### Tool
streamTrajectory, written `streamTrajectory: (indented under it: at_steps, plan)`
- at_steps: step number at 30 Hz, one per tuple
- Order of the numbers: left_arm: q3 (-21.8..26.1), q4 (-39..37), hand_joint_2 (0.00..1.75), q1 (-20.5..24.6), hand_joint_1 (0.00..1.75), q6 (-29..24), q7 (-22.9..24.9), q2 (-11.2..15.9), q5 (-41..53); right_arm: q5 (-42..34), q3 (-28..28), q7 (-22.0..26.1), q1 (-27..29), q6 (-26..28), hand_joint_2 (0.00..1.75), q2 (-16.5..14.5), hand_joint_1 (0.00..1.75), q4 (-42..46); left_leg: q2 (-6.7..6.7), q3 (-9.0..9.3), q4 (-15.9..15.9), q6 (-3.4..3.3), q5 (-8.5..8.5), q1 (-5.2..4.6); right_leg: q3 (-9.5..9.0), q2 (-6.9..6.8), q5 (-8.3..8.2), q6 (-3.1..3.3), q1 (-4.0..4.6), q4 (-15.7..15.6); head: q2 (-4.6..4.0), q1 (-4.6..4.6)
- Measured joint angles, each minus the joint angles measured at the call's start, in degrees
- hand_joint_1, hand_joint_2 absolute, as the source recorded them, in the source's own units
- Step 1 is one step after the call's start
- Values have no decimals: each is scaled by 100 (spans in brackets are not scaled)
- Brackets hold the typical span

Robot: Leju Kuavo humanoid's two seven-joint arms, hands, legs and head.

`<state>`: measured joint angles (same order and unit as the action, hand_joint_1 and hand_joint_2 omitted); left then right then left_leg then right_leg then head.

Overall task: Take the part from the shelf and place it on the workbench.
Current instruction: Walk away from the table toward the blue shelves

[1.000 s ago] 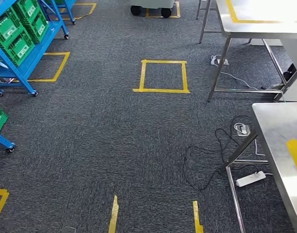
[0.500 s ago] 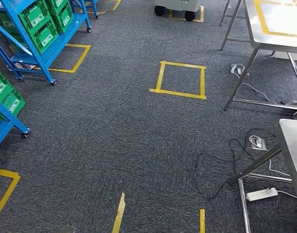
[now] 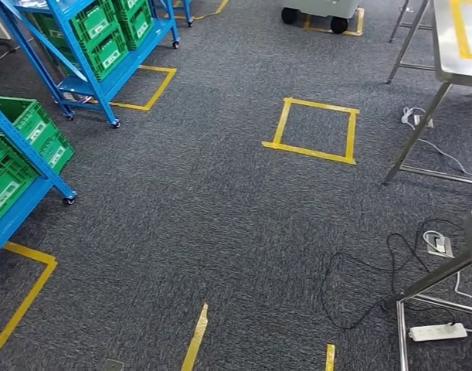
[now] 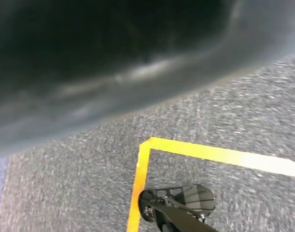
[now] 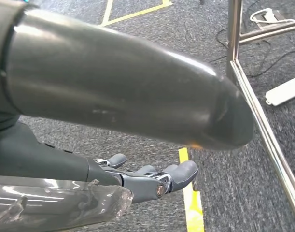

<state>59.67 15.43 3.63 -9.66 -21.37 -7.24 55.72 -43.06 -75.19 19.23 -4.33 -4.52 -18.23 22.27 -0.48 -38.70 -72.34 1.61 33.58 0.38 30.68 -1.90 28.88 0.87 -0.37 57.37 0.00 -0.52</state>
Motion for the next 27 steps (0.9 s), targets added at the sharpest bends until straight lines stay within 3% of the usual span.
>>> streamTrajectory:
  at_steps: [2, 4, 5, 7, 9, 10, 12, 13, 14, 15, 16, 18, 19, 21, 23, 24, 25, 27]
  plan:
    - [13, 1, 0, -7, 0, 1, 1, 8, 3, 0, 0, 8, -8, 3, 0, 2, 0, -1, 79, 329, 657, -50, -412, -14, -31, -79, 18, -8, 12, -1, 0, -2]
    - [16, 1, 0, 15, 0, 2, 1, 16, 13, 0, 1, 9, -14, 7, 0, 2, 0, -1, 230, 659, 1315, -115, -637, -58, -54, -152, 47, -42, 40, 9, 0, 1]
    - [18, 0, 0, 26, 0, 2, 1, 18, 22, -1, 0, 11, -19, 10, 0, 2, 0, -1, 275, 725, 1465, -140, -650, -79, -56, -190, 57, -64, 50, 13, 0, 5]
    - [23, 0, 0, 24, 0, 2, 1, 19, 45, -1, -1, 15, -35, 20, 0, 2, 0, -1, 235, 732, 1529, -183, -633, -97, -68, -268, 69, -115, 53, 6, 0, 7]
    - [27, 0, 0, 3, 0, 3, 1, 14, 60, -1, 0, 25, -48, 24, 0, 2, 0, -1, 159, 755, 1584, -242, -666, -77, -22, -179, 172, -171, 38, 123, 0, 14]
    - [28, 0, 0, 6, 0, 4, 1, 13, 63, -1, 1, 32, -50, 25, 0, 2, 0, -1, 119, 769, 1611, -269, -684, -60, 77, -77, 306, -197, 31, 341, 0, 27]
    - [29, 0, 0, 24, 0, 4, 2, 13, 66, 0, 0, 42, -37, 28, 0, 9, 0, 0, 34, 770, 1618, -299, -695, -46, 434, 118, 663, -230, 12, 1076, 0, 53]
    - [30, 0, 0, 28, 0, 4, 3, 11, 66, -1, 0, 44, -31, 31, 0, 13, 0, 0, -12, 769, 1616, -304, -696, -46, 621, 152, 788, -243, 8, 1437, 0, 58]
    - [31, 0, 0, 25, 0, 4, 3, 7, 68, -1, -1, 46, -24, 33, 0, 18, 0, 0, -58, 772, 1615, -305, -695, -47, 748, 166, 815, -252, 5, 1648, 0, 61]
    - [32, 0, 0, 21, 0, 4, 3, 3, 72, -2, -2, 48, -19, 35, 0, 21, 0, 0, -109, 777, 1612, -302, -692, -45, 774, 173, 723, -257, 1, 1640, 0, 63]
    - [33, 0, 0, 17, 0, 4, 3, -2, 76, -2, -3, 49, -17, 36, 0, 25, 0, 0, -162, 789, 1610, -294, -687, -42, 687, 183, 530, -259, -7, 1404, 0, 62]
    - [34, 0, 0, 19, 0, 4, 3, -8, 90, -2, -3, 50, -18, 37, 0, 32, 0, 0, -265, 807, 1593, -254, -663, -45, 333, 290, 117, -260, -34, 611, 0, 64]
    - [36, 0, 0, 24, 0, 5, 3, -7, 96, -1, -2, 50, -22, 38, 0, 34, 0, 0, -307, 802, 1575, -226, -650, -52, 176, 353, 13, -251, -47, 301, 0, 62]
    - [39, 0, 0, 25, 0, 8, 3, -5, 111, -2, -1, 52, -31, 42, 0, 35, 0, 0, -375, 769, 1548, -163, -649, -59, 54, 417, 3, -219, -45, 79, 0, 62]
    - [46, 0, 0, 6, 0, 9, 3, 3, 120, -2, -1, 55, -36, 45, 0, 36, 0, 0, -409, 745, 1534, -106, -644, -41, 42, 352, -13, -160, -45, 61, 0, 63]
    - [49, 0, 0, 0, 0, 9, 3, 9, 123, -1, -2, 56, -36, 45, 0, 37, 0, 1, -361, 718, 1472, -78, -590, -37, 35, 315, -21, -125, -49, 48, 0, 49]
    - [51, 0, 0, 3, 0, 9, 3, 13, 125, 0, -2, 56, -35, 44, 0, 37, 0, 1, -279, 645, 1309, -51, -474, -35, 27, 269, -28, -91, -55, 31, 0, 32]
    - [52, 0, 0, 21, 0, 12, 3, 6, 130, 0, -2, 56, -28, 45, 0, 37, 0, 2, -86, 332, 650, -4, -116, -25, 21, 164, -19, -39, -44, 20, 0, -3]
